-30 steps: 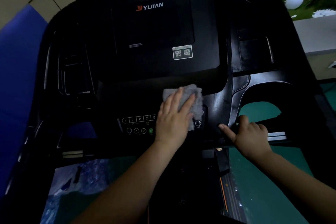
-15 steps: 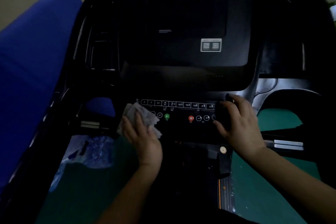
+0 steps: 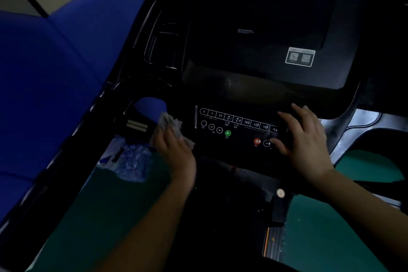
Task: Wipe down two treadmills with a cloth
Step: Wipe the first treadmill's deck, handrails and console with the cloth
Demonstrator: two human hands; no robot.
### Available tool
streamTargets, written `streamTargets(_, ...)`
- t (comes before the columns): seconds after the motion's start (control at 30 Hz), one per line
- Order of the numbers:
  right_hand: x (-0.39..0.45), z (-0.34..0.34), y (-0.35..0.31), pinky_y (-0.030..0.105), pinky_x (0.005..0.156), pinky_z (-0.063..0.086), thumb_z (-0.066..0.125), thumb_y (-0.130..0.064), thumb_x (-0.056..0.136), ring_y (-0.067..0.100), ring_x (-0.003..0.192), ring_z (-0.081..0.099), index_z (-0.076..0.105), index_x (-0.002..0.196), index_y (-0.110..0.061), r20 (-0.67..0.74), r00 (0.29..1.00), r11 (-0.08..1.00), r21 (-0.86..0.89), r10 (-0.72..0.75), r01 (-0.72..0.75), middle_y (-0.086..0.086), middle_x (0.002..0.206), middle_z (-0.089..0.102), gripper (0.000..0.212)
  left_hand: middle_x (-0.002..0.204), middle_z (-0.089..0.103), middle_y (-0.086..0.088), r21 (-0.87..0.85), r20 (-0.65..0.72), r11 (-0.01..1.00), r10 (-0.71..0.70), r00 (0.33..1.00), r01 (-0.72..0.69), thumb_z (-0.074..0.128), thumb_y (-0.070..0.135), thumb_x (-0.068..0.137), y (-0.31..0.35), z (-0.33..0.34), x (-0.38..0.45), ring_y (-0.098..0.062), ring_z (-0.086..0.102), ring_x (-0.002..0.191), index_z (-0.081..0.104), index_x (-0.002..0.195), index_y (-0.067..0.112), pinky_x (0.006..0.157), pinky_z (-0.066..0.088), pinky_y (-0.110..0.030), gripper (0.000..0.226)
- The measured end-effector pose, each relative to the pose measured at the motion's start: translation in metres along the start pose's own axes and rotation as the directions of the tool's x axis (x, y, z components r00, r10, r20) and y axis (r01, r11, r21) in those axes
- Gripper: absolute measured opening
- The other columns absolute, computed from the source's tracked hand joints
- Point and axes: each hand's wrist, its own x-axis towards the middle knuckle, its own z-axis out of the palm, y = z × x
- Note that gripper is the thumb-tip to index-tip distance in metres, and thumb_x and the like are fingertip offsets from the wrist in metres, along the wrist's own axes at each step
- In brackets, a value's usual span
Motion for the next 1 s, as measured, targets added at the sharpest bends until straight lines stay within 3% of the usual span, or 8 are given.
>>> streamTargets(0.13, 0.0, 0.003, 0.002, 0.049, 0.112, 0.029, 0.066, -0.044, 0.081, 0.037, 0.137, 0.033, 0.052, 0.132, -0.016, -0.014, 1.0, 1.0, -0.007, -0.009, 0.008, 0.016, 0.144, 0.041, 0.06, 0.16, -0.001, -0.003, -0.206, 0.079, 0.977, -0.042, 0.996, 0.058, 0.035, 0.031, 0.099, 0.035, 0.027, -0.081, -0.022, 0.016, 0.145, 0.019, 0.152, 0.021, 0.116, 0.021, -0.029, 0.056)
streamTargets(0.27, -0.001, 0.003, 0.002, 0.049, 0.113, 0.029, 0.071, -0.039, 0.079, 0.037, 0.137, 0.033, 0.053, 0.132, -0.015, -0.024, 1.0, 1.0, -0.009, -0.016, 0.015, 0.017, 0.144, 0.04, 0.062, 0.16, -0.008, -0.003, -0.34, 0.09, 0.916, -0.196, 0.977, 0.215, 0.037, 0.027, 0.101, 0.065, 0.045, -0.091, -0.012, 0.01, 0.144, 0.011, 0.153, 0.018, 0.109, 0.012, -0.003, 0.059)
streamTargets(0.37, -0.002, 0.003, 0.002, 0.049, 0.113, 0.028, 0.073, -0.037, 0.077, 0.037, 0.137, 0.032, 0.052, 0.133, -0.015, -0.021, 1.0, 1.0, -0.006, -0.017, 0.017, 0.017, 0.145, 0.04, 0.064, 0.158, 0.003, -0.021, -0.35, -0.02, 0.848, -0.432, 0.902, 0.398, 0.039, 0.03, 0.101, 0.051, 0.046, -0.043, -0.031, 0.015, 0.145, 0.012, 0.152, 0.009, 0.118, 0.016, -0.029, 0.062)
streamTargets(0.5, -0.001, 0.001, 0.003, 0.049, 0.113, 0.027, 0.074, -0.037, 0.077, 0.037, 0.137, 0.032, 0.051, 0.133, -0.016, -0.015, 1.0, 1.0, 0.011, -0.017, 0.017, 0.017, 0.145, 0.039, 0.064, 0.156, 0.017, -0.022, -0.475, -0.09, 0.704, -0.636, 0.766, 0.528, 0.035, 0.024, 0.103, 0.036, 0.032, 0.007, -0.031, 0.025, 0.142, 0.009, 0.151, 0.001, 0.105, 0.012, -0.018, 0.059)
streamTargets(0.7, -0.001, 0.0, -0.003, 0.05, 0.114, 0.026, 0.076, -0.03, 0.075, 0.039, 0.137, 0.031, 0.053, 0.131, -0.013, -0.018, 1.0, 0.999, 0.032, 0.0, 0.001, 0.02, 0.144, 0.039, 0.062, 0.149, 0.032, -0.024, -0.592, 0.135, 0.487, -0.725, 0.675, 0.642, 0.038, 0.027, 0.102, 0.067, 0.044, -0.036, -0.034, 0.037, 0.135, 0.017, 0.147, -0.004, 0.109, 0.029, -0.031, 0.059)
streamTargets(0.83, 0.002, -0.002, -0.011, 0.048, 0.114, 0.023, 0.078, -0.022, 0.073, 0.039, 0.138, 0.028, 0.055, 0.127, -0.011, -0.006, 1.0, 0.998, 0.06, 0.02, -0.019, 0.021, 0.143, 0.039, 0.061, 0.144, 0.041, -0.024, -0.492, 0.054, 0.611, -0.69, 0.722, 0.62, 0.036, 0.028, 0.103, 0.035, 0.026, 0.007, -0.033, 0.044, 0.129, 0.024, 0.144, -0.003, 0.103, 0.031, -0.029, 0.054)
streamTargets(0.9, 0.007, -0.001, -0.019, 0.049, 0.112, 0.026, 0.078, -0.016, 0.071, 0.039, 0.139, 0.029, 0.057, 0.124, -0.008, 0.003, 1.0, 0.998, 0.064, -0.029, 0.029, 0.021, 0.142, 0.04, 0.058, 0.151, 0.031, -0.015, -0.417, 0.008, 0.686, -0.653, 0.757, 0.596, 0.033, 0.027, 0.104, 0.024, 0.002, 0.03, -0.027, 0.035, 0.135, 0.018, 0.149, 0.003, 0.103, 0.023, -0.021, 0.054)
streamTargets(1.0, 0.019, 0.004, -0.038, 0.051, 0.112, 0.03, 0.076, -0.014, 0.073, 0.035, 0.14, 0.029, 0.057, 0.124, -0.008, 0.05, 0.997, 0.993, 0.099, -0.062, 0.057, 0.017, 0.144, 0.04, 0.054, 0.141, 0.039, -0.009, -0.365, -0.132, 0.852, -0.447, 0.885, 0.376, 0.034, 0.01, 0.101, -0.003, -0.033, 0.046, -0.024, 0.04, 0.128, 0.029, 0.146, 0.001, 0.098, 0.028, -0.018, 0.046)
